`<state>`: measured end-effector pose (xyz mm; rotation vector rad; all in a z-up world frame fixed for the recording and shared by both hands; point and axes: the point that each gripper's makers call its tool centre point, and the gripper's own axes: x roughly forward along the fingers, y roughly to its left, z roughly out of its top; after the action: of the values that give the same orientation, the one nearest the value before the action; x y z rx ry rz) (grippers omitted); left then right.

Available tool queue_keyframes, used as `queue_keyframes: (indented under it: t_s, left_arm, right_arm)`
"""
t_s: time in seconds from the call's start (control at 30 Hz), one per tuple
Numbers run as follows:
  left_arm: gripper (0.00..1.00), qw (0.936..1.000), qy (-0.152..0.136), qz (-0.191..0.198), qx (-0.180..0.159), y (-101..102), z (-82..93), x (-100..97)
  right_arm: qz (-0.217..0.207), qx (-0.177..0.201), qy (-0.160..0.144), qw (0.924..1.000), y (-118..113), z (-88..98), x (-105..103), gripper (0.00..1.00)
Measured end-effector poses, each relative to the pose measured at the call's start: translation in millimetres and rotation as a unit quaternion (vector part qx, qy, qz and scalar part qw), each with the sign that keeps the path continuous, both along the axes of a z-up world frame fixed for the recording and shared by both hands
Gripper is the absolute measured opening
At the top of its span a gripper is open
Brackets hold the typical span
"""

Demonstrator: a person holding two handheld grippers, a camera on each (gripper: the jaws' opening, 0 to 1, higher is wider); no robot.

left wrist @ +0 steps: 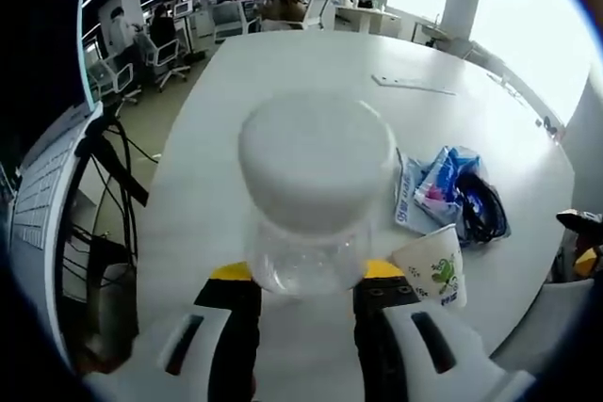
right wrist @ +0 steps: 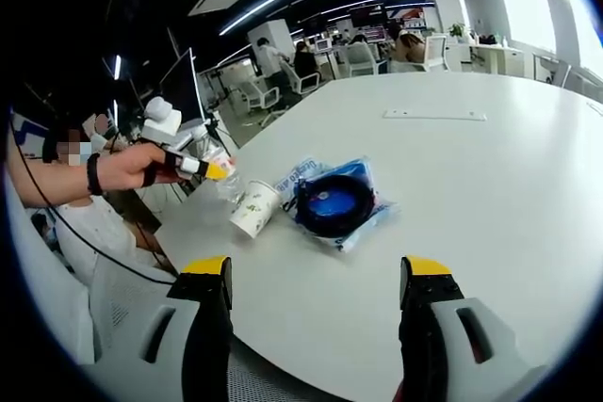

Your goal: Arrange the tabletop items into an orderly group along one side of the table until the central work area is clear of visible clutter.

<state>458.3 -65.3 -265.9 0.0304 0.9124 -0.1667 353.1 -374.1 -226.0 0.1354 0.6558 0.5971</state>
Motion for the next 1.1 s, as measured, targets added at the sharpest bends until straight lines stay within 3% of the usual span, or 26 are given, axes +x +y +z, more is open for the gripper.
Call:
queue_keyframes:
  t_s: [0.43,0.53,0.87,1.1]
  left_arm:
    - [0.43,0.9998,-0.012,-0.015,-0.01,-2.7,4.9,1.4]
    - [0.46,0.9995,-0.003,-0.021,-0.024,-5.5,0.7,-1.0]
    - [0.38,0.9988,-0.03,-0.036,-0.013,-2.0,2.7,0.2]
    - [0.37,0.999,-0.04,-0.014,-0.014,-1.5,3.4,7.1]
  right_arm:
    - [-0.004,0.003,0.001,1.0,-1.6,-0.3,-3.5,0.73]
    - [-0.004,0.002,0.002,1.0,-2.2,-0.9,-4.5,0.72]
    - [-0.008,0.001,0.004,1.0,-5.7,-1.7,-6.7,0.72]
    - [-0.005,-0.002,0.007,1.0,-5.5,-3.4,-7.4,0.72]
